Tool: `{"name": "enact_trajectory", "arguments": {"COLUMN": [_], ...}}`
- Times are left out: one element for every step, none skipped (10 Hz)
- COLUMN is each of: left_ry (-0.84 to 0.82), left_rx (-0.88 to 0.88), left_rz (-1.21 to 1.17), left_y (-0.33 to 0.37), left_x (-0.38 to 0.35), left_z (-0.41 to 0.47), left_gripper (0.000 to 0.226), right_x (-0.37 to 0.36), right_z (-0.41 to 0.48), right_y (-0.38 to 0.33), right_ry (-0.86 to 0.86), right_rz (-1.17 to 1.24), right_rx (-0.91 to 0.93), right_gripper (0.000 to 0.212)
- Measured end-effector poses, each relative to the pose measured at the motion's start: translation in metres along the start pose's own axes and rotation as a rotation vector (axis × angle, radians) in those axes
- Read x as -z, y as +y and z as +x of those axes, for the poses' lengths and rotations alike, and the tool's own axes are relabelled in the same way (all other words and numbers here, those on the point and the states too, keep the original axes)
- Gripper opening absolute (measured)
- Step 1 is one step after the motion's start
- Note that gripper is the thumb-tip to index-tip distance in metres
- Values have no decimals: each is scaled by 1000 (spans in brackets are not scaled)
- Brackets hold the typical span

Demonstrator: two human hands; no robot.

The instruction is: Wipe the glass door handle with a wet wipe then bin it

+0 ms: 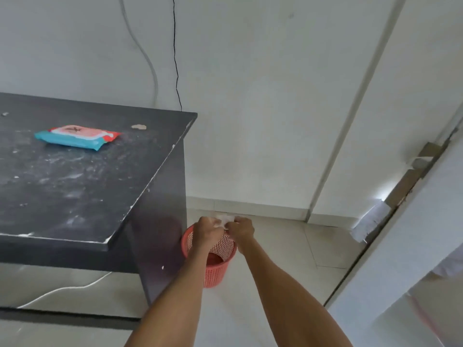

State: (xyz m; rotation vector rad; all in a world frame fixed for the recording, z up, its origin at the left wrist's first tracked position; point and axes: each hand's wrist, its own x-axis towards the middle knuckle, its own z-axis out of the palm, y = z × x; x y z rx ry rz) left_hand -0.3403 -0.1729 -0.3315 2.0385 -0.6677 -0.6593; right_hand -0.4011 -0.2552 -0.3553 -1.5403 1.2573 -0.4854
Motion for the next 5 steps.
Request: {"name": "enact_trajectory", "arguments": {"left_ry": [-35,-60,-65,-51,-47], "left_rx": [27,42,48,68,68], "left_rz": [15,20,47,32,40], "left_y": [-49,-86,-115,-139,-151], "left_x": [-29,-51,-66,-79,-88], "left_z": [26,50,70,85,91], "left_gripper": [40,45,48,47,47], "right_x": [-24,-46,-60,-73,-85], "right_z": [29,60,74,86,91], "right_y": [54,95,114,130,140], "right_ry": [-17,-60,-83,-85,-111], "right_rz": [3,64,95,91,87], "right_rx": [-50,-75,-96,-89,-89], "right_gripper": [12,12,22,37,53]}}
